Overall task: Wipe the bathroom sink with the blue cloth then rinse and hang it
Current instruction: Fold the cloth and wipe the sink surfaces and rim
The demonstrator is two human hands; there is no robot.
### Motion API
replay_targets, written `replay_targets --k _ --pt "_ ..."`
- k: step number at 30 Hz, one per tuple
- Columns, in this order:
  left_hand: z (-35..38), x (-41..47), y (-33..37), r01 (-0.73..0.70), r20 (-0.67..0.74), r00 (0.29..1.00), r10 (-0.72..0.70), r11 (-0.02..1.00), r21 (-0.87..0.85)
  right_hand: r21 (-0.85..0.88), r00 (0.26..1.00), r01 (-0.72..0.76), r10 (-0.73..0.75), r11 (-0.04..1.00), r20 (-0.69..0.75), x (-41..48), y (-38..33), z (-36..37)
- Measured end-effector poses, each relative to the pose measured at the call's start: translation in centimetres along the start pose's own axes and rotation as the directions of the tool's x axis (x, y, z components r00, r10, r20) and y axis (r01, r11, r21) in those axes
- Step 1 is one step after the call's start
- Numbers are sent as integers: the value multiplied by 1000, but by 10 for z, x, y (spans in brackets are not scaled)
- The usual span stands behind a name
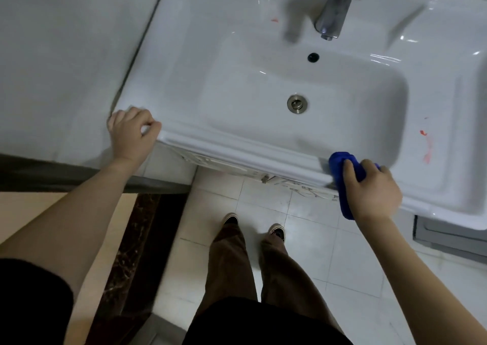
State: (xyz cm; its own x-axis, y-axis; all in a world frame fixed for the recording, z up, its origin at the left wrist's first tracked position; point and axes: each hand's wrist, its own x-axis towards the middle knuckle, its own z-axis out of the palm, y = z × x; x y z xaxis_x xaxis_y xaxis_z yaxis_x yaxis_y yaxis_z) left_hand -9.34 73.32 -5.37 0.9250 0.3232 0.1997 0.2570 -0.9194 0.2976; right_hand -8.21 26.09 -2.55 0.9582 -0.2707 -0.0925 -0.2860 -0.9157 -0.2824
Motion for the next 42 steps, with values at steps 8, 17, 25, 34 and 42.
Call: replay_targets --k 8,17,25,34,42 --pt "3 -1 -4 -20 -11 1000 20 999 48 99 983 183 -183 978 -5 -43 -147 48" --pt "-10 -23 67 -95 113 988 105 991 -93 97 959 264 -272 959 76 -50 -167 48" --pt "34 -67 157 -326 294 887 355 934 -144 -29 998 -63 63 998 -8 -9 -5 -10" --pt "34 -65 159 -305 311 892 329 944 -123 45 998 55 -55 997 7 -42 -126 33" --pt "33 -65 160 -298 314 892 326 945 -133 -3 999 -3 3 1000 -42 -13 -18 4"
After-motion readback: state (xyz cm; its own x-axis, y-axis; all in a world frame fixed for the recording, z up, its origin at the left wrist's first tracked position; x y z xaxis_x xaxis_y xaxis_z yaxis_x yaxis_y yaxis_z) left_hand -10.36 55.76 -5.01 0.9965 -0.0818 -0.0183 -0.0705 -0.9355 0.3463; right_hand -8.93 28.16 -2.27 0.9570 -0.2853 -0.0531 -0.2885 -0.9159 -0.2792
